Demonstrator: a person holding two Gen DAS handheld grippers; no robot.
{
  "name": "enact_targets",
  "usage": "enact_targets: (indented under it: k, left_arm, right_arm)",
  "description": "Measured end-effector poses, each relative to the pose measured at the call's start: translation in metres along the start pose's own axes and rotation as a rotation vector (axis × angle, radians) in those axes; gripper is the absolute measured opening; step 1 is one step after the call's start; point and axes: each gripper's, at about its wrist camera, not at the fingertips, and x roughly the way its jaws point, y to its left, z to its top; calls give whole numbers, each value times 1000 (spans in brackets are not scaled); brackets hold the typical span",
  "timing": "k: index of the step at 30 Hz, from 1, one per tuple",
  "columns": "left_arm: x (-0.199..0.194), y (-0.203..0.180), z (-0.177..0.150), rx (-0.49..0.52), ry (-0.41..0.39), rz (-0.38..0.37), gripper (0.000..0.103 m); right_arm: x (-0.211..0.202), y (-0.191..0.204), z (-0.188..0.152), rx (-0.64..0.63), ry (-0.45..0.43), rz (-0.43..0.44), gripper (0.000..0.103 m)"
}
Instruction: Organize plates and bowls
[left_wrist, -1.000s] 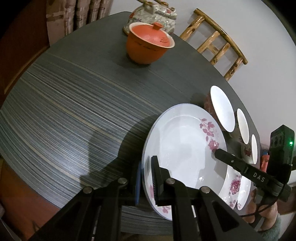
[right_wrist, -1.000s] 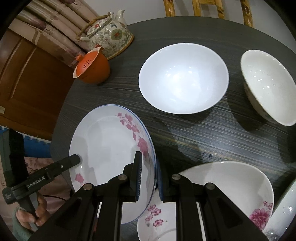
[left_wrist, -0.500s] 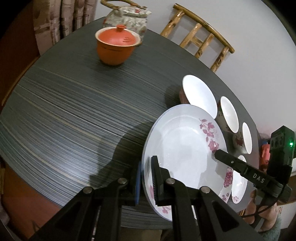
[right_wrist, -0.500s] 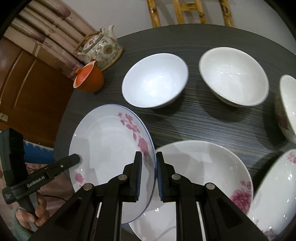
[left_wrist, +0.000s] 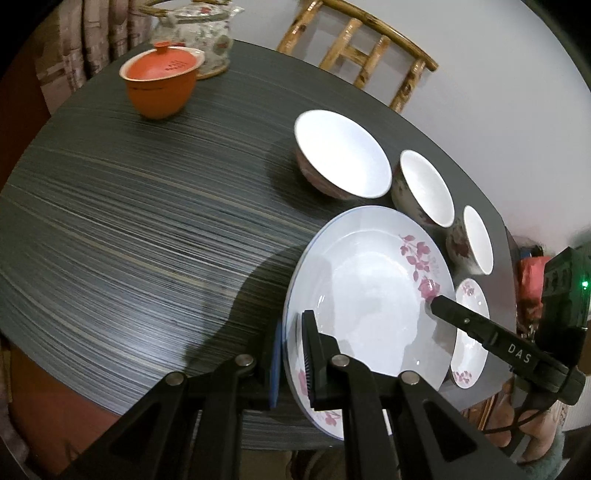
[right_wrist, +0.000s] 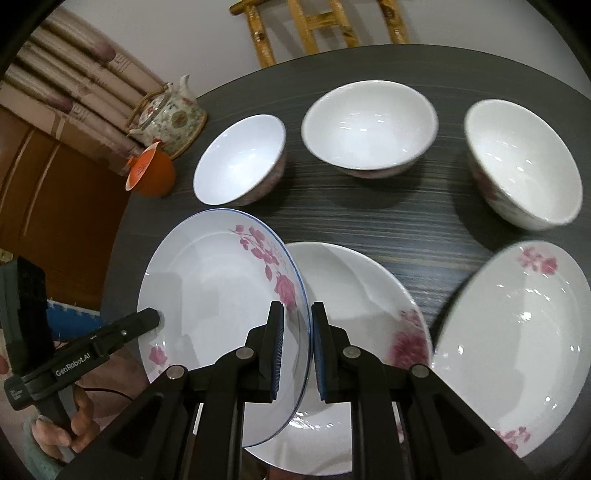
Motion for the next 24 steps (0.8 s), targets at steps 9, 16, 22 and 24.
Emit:
enact_targets:
  k: [9,16,22,24]
  left_arm:
    - [13,-20,-12,29,31,1,10]
    - [18,-28,-19,49,47,17,10]
    - [30,-41,-24,73,56,40,10]
    - [34,-44,-26,77,58,43,10]
  right_arm:
    - [-11,-26,-10,38,-13,-19,16]
    - [-12,-39,-17,57,-8,-30,16]
    - [-8,-45,-17,74,-8,-38,16]
    - [-8,-46,-17,69,-9,-46,16]
